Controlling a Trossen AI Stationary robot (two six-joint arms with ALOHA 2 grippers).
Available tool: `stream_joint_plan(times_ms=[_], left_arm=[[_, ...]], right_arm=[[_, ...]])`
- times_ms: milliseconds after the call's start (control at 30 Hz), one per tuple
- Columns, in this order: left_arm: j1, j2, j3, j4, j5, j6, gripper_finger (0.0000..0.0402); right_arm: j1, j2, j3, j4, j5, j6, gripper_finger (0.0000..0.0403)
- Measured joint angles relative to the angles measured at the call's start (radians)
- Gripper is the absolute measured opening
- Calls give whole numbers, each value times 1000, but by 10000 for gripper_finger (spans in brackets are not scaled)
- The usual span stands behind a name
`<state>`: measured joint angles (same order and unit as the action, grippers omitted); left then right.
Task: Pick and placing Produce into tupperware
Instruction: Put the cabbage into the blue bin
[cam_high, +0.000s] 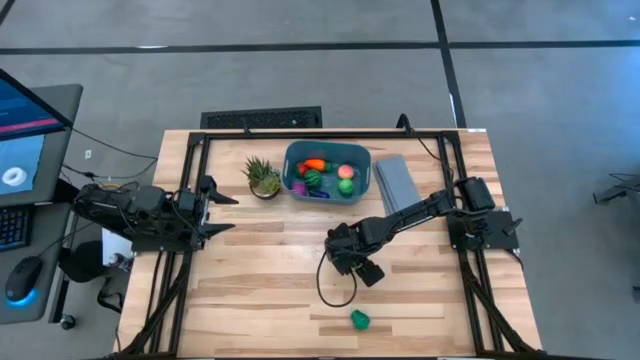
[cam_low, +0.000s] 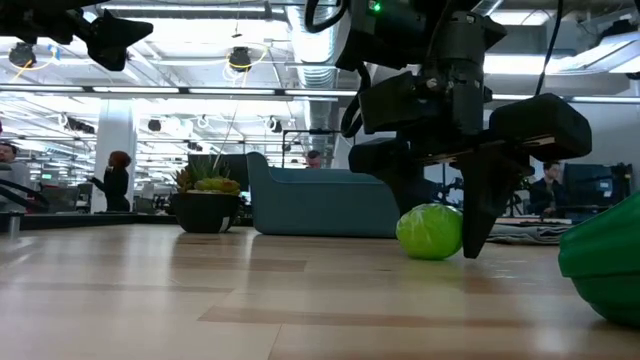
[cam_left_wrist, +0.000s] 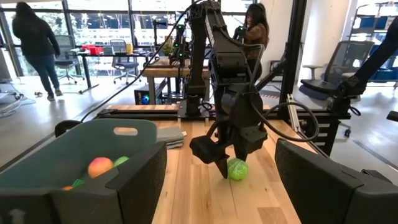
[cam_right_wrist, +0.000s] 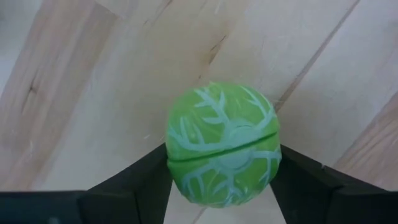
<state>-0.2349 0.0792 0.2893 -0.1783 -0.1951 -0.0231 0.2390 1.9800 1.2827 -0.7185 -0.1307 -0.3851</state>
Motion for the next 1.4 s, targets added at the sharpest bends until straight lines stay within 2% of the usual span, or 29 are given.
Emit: stream_joint_plan(times_ms=[667,1100,1400], left_arm=[[0,0,0,-1,0,-8,288],[0,0,0,-6,1,-8,288],[0,0,0,-5,1,-9,288]], right_arm=[[-14,-18,-1,12,-15,90,255],[-99,-148,-1,106,-31,175,255],[-158,-268,0,236,-52,254,255]])
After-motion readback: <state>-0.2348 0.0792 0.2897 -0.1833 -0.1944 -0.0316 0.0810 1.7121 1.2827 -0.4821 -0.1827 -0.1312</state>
